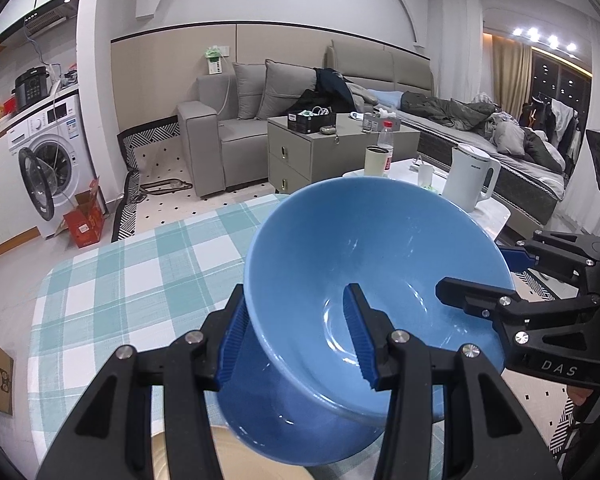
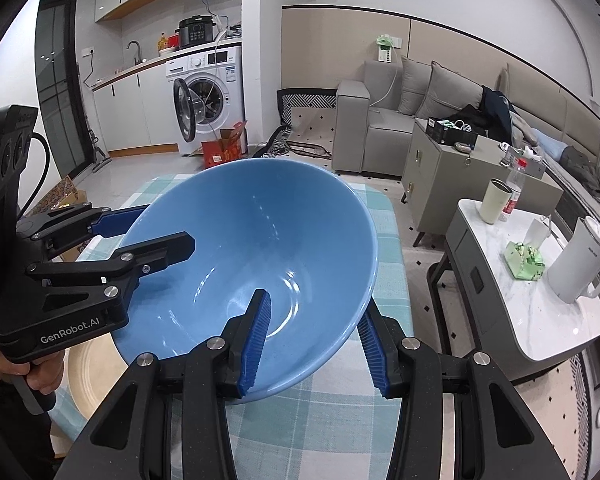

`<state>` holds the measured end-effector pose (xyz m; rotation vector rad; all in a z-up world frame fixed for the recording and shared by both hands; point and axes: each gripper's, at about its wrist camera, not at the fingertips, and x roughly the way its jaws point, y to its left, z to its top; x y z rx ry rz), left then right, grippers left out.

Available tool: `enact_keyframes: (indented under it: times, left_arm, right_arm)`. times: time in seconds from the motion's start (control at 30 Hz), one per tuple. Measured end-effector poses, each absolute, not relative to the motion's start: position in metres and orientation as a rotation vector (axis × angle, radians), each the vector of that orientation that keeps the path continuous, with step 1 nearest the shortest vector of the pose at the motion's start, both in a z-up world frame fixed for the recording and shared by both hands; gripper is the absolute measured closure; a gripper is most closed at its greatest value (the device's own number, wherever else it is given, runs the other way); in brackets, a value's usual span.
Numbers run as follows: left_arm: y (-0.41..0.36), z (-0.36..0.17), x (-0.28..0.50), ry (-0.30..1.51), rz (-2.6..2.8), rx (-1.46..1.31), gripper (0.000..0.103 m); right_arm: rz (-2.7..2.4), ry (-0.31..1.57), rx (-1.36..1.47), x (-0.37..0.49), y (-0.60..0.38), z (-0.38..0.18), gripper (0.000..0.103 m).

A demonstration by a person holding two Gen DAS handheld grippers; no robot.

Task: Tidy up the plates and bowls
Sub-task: 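Carry the light blue bowl over the darker blue bowl, then lower the light blue bowl into the darker blue bowl with both grippers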

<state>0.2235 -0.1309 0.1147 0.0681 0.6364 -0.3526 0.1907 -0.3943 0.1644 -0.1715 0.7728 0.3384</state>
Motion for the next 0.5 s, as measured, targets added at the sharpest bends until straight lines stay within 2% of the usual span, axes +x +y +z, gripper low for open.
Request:
enact_keyframes:
  times: [0.5]
  left_arm:
    - [-0.107, 0.106, 0.223, 0.646, -0.310, 0.046, 0.056]
  right_arm:
    - [0.382, 0.792, -0.173, 0.199, -0.367, 0.153, 0.058]
